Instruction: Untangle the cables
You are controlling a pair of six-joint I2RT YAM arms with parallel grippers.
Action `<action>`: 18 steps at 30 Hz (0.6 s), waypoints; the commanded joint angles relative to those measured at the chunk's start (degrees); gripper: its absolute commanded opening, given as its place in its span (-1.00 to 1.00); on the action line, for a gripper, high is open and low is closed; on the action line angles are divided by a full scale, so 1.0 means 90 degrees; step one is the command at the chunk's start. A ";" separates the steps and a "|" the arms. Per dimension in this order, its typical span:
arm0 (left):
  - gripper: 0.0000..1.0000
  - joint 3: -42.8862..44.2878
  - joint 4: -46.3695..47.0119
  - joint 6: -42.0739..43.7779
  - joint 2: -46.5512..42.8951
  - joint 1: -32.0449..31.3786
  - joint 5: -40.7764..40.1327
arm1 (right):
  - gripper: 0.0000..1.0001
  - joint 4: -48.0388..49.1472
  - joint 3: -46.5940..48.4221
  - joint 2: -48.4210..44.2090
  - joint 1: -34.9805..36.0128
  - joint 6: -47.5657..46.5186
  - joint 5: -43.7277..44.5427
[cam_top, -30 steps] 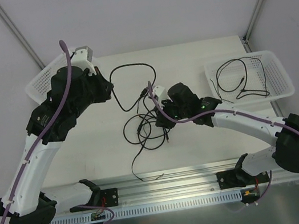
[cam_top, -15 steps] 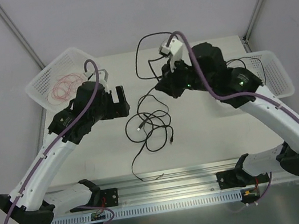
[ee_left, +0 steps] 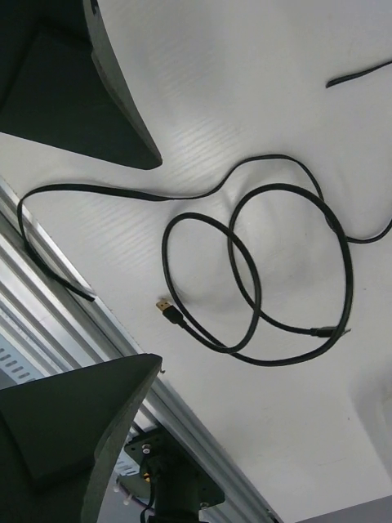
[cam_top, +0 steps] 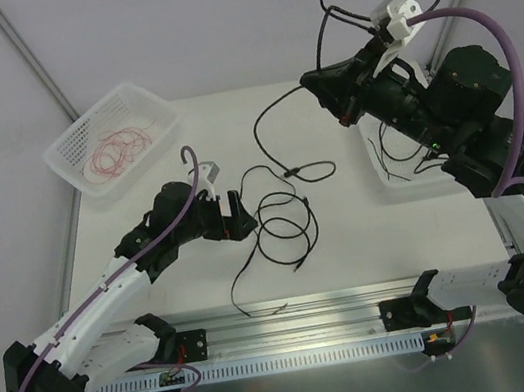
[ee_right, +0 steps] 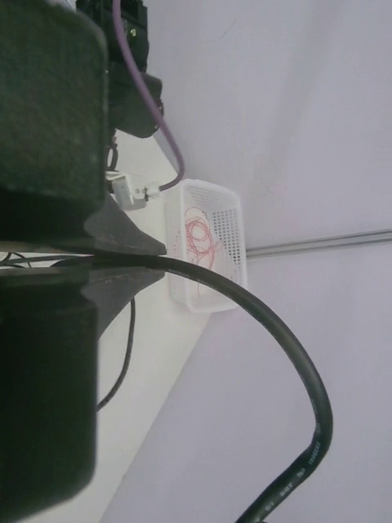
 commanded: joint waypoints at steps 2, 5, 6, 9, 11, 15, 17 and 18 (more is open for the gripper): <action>0.94 -0.0449 0.1416 -0.0313 0.0331 -0.0093 0.0470 | -0.99 0.0553 0.0316 0.0083 0.0003 0.0218 -0.0163; 0.92 -0.0673 0.2117 -0.0498 0.0653 -0.0346 0.0471 | -0.99 0.0640 -0.0074 -0.0083 0.0003 0.0374 -0.0173; 0.88 -0.0752 0.2517 -0.0547 0.0809 -0.0435 0.0403 | -0.99 0.0650 -0.0172 -0.0170 0.0012 0.0394 -0.0135; 0.85 -0.0860 0.2706 -0.0927 0.1238 -0.0572 -0.0074 | -0.99 0.0641 -0.0426 -0.0298 0.0012 0.0297 0.0060; 0.85 -0.0841 0.2707 -0.1190 0.1415 -0.0572 -0.0183 | -0.98 0.0524 -0.0466 -0.0308 0.0003 -0.0004 0.0411; 0.85 -0.0909 0.2639 -0.1534 0.1387 -0.0563 -0.0690 | -0.99 0.0241 -0.0310 -0.0269 0.0003 -0.0590 0.1115; 0.91 -0.0774 0.2182 -0.1573 0.1328 -0.0524 -0.0925 | -0.99 0.0027 -0.0105 -0.0211 -0.0027 -0.0757 0.1398; 0.93 -0.0715 0.1996 -0.1563 0.1299 -0.0485 -0.0955 | -0.99 -0.0013 -0.0037 -0.0210 -0.0036 -0.0826 0.1467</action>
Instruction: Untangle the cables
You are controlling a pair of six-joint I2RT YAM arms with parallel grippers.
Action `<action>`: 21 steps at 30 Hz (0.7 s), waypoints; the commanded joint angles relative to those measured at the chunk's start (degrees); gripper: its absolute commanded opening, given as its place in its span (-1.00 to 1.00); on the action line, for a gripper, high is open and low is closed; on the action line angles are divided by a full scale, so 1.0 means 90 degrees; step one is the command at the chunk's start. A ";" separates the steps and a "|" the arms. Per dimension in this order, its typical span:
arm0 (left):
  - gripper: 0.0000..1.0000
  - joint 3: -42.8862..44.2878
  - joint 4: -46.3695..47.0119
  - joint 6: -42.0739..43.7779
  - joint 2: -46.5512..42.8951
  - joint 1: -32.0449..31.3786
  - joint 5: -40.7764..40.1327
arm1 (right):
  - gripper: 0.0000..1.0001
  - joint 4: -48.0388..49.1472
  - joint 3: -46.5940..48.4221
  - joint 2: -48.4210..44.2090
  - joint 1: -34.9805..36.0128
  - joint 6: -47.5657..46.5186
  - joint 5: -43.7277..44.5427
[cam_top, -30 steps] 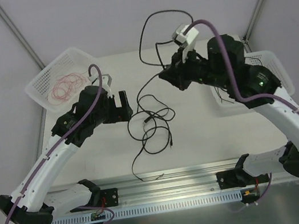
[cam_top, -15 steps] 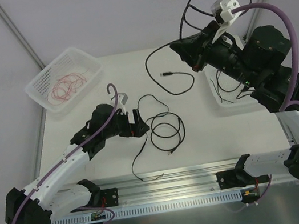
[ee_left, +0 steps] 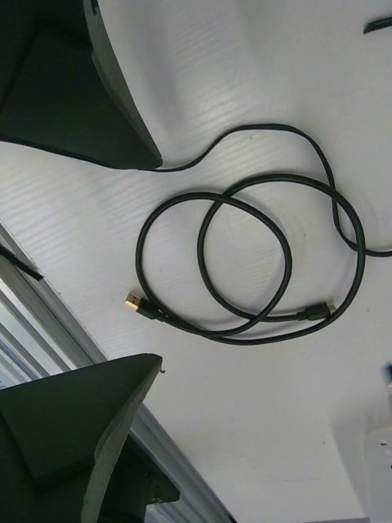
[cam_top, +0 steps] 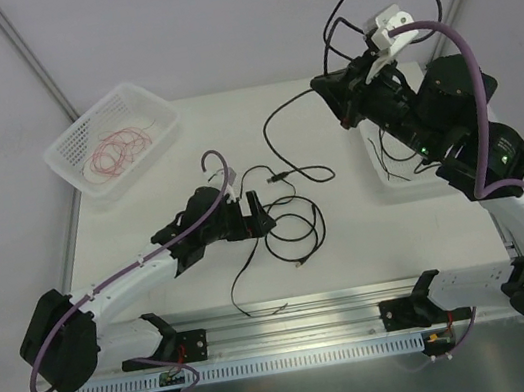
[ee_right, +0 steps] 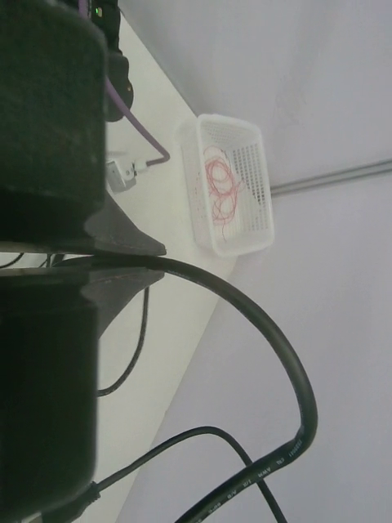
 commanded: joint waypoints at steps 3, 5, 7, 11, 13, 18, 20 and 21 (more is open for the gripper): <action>0.98 0.0331 -0.0835 -0.0235 -0.0290 0.0357 -0.0445 | -0.99 -0.0101 0.0591 -0.0108 -0.0093 -0.0786 0.1043; 0.98 0.0370 -0.1118 -0.0167 -0.0368 0.0726 -0.0299 | -0.99 -0.0189 0.0621 -0.0176 -0.0161 -0.0981 0.1415; 0.98 0.0409 -0.1538 -0.0127 -0.0514 0.1078 -0.0104 | -0.99 -0.0228 0.0631 -0.0245 -0.0287 -0.1098 0.1717; 0.98 0.0701 -0.2310 0.0224 -0.0817 0.2200 0.0423 | -0.99 -0.0317 0.0543 -0.0489 -0.0785 -0.1313 0.1943; 0.98 0.0984 -0.2767 0.0525 -0.0905 0.2436 0.0521 | -0.99 -0.0210 0.0329 -0.0684 -0.1106 -0.1430 0.2020; 0.98 0.1502 -0.3433 0.1219 -0.1101 0.2906 0.0757 | -0.99 -0.0151 0.0084 -0.0782 -0.1781 -0.1889 0.2324; 0.98 0.1601 -0.3590 0.1600 -0.1159 0.2935 0.0611 | -0.99 -0.0083 -0.0179 -0.0773 -0.2191 -0.1958 0.2324; 0.98 0.1601 -0.3610 0.1718 -0.1246 0.2936 0.0378 | -0.99 -0.0063 -0.0306 -0.0763 -0.2337 -0.1939 0.2295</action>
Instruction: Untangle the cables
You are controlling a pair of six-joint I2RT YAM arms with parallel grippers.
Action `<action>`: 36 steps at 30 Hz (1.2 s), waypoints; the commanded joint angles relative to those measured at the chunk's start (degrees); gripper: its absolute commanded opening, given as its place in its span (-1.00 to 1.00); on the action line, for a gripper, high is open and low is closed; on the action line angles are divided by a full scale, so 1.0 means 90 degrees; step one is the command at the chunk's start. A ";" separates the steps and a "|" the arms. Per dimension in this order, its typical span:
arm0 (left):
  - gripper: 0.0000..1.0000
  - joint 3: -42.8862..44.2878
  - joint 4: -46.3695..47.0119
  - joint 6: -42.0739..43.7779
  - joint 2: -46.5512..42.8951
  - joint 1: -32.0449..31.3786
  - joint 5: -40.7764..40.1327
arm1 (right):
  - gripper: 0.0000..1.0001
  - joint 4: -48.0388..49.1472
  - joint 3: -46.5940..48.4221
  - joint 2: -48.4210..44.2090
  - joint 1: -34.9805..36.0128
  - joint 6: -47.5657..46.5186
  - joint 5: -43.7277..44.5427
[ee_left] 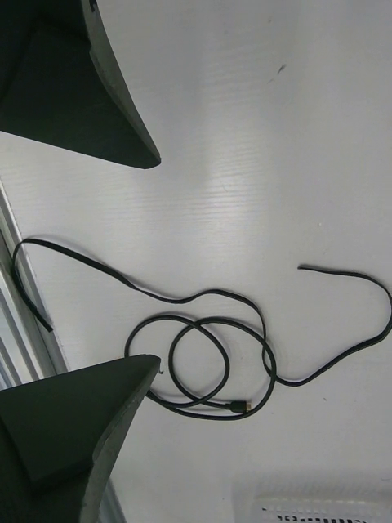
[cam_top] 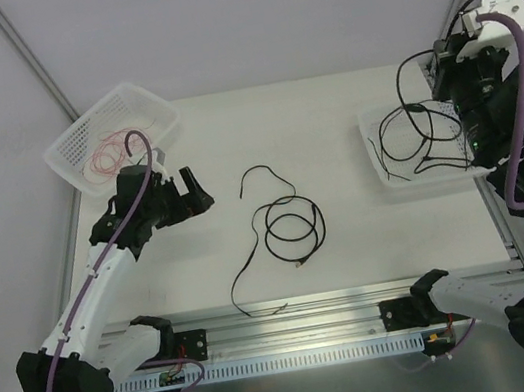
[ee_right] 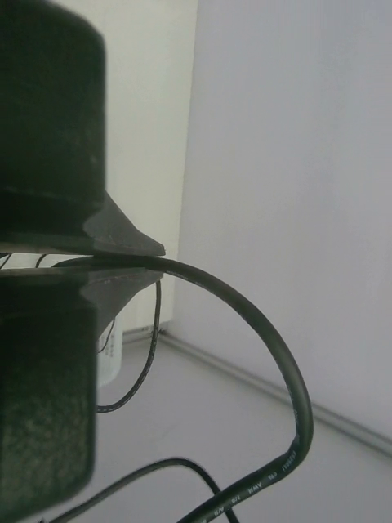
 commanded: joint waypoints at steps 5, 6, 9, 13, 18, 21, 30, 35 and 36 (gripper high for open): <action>0.99 0.0036 -0.0540 0.1618 -0.0520 0.0063 -0.0795 | -0.99 0.0503 -0.1062 0.0216 -0.1903 0.0342 -0.0900; 0.98 -0.0013 -0.0521 0.1686 -0.0549 0.0063 -0.0932 | -0.99 0.0572 -0.1383 0.0246 -0.2147 0.0507 -0.1115; 0.98 -0.0257 -0.0239 0.1746 -0.0676 0.0063 -0.1127 | -0.99 0.1030 -0.2067 0.0363 -0.2851 0.0841 -0.1829; 0.98 -0.0794 0.0173 0.1823 -0.0843 0.0063 -0.1343 | -0.99 0.1285 -0.2460 0.0646 -0.3302 0.1231 -0.2472; 0.99 -0.0804 0.0182 0.1824 -0.0882 0.0063 -0.1548 | -0.99 0.1500 -0.3123 0.1074 -0.3496 0.2051 -0.2796; 0.98 -0.0814 0.0173 0.1834 -0.0833 0.0072 -0.1529 | -0.99 0.1520 -0.3495 0.1397 -0.3594 0.2586 -0.3011; 0.98 -0.0883 0.0163 0.1863 -0.0852 0.0072 -0.1607 | -0.99 0.1911 -0.4813 0.1457 -0.4111 0.4228 -0.2846; 0.98 -0.0872 0.0163 0.1843 -0.0755 0.0063 -0.1509 | -0.99 0.1736 -0.4474 0.2468 -0.4687 0.4483 -0.3878; 0.98 -0.0873 0.0163 0.1853 -0.0745 0.0072 -0.1509 | -0.99 0.1667 -0.4356 0.2695 -0.4766 0.4532 -0.4065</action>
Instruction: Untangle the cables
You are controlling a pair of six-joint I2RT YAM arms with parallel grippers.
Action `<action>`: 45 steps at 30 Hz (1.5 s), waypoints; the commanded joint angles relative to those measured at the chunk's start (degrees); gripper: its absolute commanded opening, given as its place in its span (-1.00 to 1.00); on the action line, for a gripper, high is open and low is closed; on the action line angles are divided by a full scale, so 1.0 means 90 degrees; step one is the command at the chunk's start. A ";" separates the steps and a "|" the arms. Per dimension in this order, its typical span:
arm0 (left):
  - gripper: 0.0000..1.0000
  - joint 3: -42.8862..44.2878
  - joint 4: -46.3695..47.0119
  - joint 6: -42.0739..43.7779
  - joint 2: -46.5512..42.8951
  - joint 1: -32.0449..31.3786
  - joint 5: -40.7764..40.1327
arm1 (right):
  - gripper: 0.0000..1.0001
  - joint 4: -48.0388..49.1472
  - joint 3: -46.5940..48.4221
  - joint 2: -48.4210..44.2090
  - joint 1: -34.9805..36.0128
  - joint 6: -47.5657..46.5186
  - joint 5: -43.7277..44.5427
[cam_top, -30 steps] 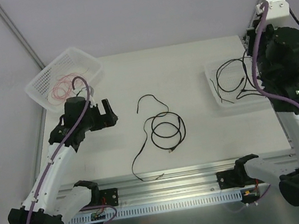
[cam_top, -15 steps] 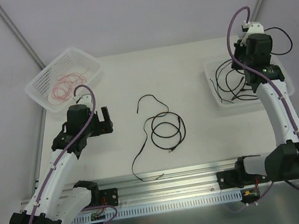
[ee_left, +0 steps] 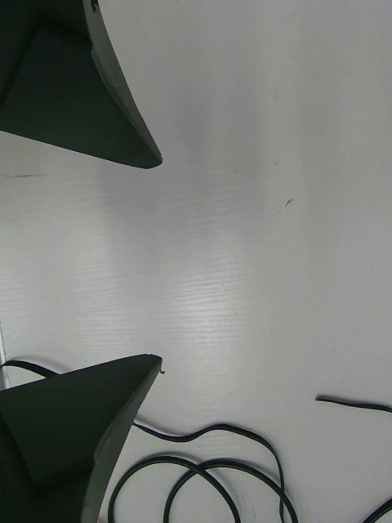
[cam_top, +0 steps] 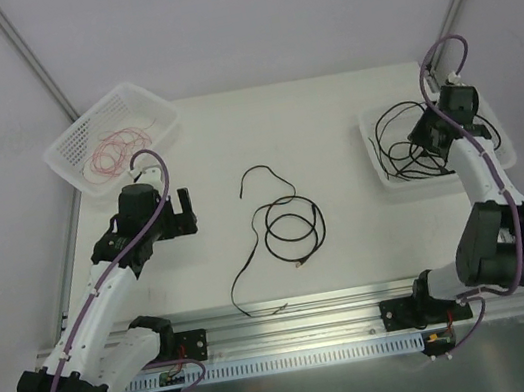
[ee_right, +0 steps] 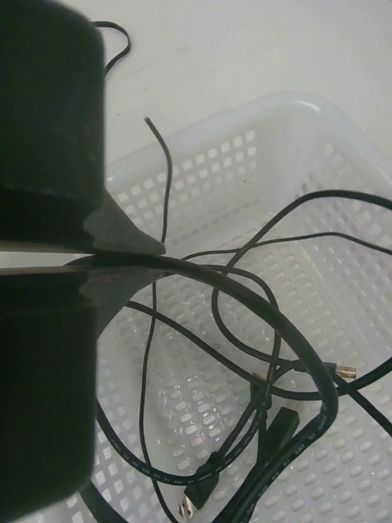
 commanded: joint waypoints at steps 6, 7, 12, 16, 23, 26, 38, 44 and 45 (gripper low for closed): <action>0.98 -0.0023 0.0180 0.0124 0.0010 0.0041 -0.0113 | -0.74 -0.0748 0.1458 0.1770 -0.0488 0.0453 -0.0738; 0.98 -0.0023 0.0180 0.0124 0.0010 0.0031 -0.0123 | -0.62 -0.0798 0.1459 0.1722 -0.0478 0.0472 -0.0689; 0.98 -0.0003 0.0180 0.0124 0.0069 0.0031 -0.0084 | 0.17 -0.1314 0.1518 0.1010 -0.0274 0.0269 -0.0261; 0.98 0.0016 0.0180 0.0124 0.0176 0.0031 0.0043 | 0.47 -0.1970 0.1908 0.0434 0.0165 -0.0123 0.0131; 0.98 -0.0003 0.0180 0.0124 0.0225 0.0041 0.0131 | 0.71 -0.2586 0.2192 -0.0367 0.1666 -0.0553 0.0697; 0.98 -0.0003 0.0180 0.0134 0.0264 0.0031 0.0170 | 0.72 -0.2470 0.2017 -0.0505 0.2515 -0.0690 0.0611; 0.98 0.0007 0.0180 0.0163 0.0381 0.0041 0.0228 | 0.86 -0.1807 0.0641 0.0607 0.5242 -0.0399 0.0998; 0.98 -0.0003 0.0180 0.0173 0.0401 0.0041 0.0141 | 0.91 -0.1287 0.0229 0.1553 0.5644 0.0930 0.1372; 0.98 -0.0003 0.0170 0.0173 0.0401 0.0041 0.0131 | 0.91 -0.1307 0.0306 0.1691 0.5664 0.0989 0.1372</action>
